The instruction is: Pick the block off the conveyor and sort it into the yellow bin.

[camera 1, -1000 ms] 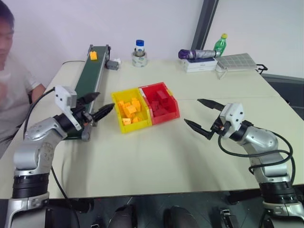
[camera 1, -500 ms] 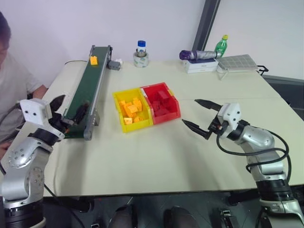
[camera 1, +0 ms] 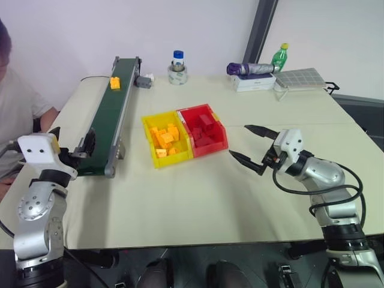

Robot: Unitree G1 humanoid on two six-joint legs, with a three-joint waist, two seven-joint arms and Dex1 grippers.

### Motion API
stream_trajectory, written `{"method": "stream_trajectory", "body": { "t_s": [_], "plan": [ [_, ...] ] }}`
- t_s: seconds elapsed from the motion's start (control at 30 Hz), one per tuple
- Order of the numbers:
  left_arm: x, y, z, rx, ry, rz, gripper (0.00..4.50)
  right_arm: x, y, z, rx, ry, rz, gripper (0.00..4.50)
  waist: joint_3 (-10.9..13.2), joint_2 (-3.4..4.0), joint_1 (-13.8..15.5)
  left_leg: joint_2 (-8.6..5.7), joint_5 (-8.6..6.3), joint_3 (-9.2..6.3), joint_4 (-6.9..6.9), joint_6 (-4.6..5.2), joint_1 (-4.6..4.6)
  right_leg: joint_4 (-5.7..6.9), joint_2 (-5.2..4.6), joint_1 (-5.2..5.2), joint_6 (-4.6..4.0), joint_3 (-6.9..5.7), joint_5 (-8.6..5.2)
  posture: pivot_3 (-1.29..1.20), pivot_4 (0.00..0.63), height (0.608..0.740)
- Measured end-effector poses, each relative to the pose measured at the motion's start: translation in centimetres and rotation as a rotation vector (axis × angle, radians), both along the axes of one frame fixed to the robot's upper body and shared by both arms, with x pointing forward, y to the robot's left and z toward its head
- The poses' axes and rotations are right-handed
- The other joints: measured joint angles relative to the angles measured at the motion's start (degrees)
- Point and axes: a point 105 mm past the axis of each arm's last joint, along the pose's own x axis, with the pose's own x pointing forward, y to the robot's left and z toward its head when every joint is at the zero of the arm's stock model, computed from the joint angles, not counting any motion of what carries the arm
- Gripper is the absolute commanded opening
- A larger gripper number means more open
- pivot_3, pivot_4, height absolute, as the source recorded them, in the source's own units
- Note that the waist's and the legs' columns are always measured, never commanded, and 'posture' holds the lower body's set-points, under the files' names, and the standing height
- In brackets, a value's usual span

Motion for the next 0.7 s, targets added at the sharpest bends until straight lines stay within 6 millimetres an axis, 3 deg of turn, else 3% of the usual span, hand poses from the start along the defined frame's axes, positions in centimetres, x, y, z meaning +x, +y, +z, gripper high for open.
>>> {"method": "stream_trajectory", "body": {
  "t_s": [0.4,0.7],
  "plan": [
    [0.9,0.5,-0.1,-0.017,0.014,0.055,4.43,0.0,0.0,0.0,0.001,-0.001,-0.004,4.50,0.0,0.00,0.1,0.00,0.04,0.01,0.00,0.08,0.00,0.00,0.02,0.00,0.01,-0.01,0.00,0.00,0.150,0.740],
    [4.5,1.7,1.8,-0.018,0.162,0.139,4.43,0.0,0.0,0.0,0.006,-0.004,-0.013,4.50,0.0,-0.01,0.0,0.03,0.08,0.01,0.03,0.14,0.00,-0.01,0.16,0.03,0.19,-0.03,0.10,0.00,0.150,0.740]
  ]
}}
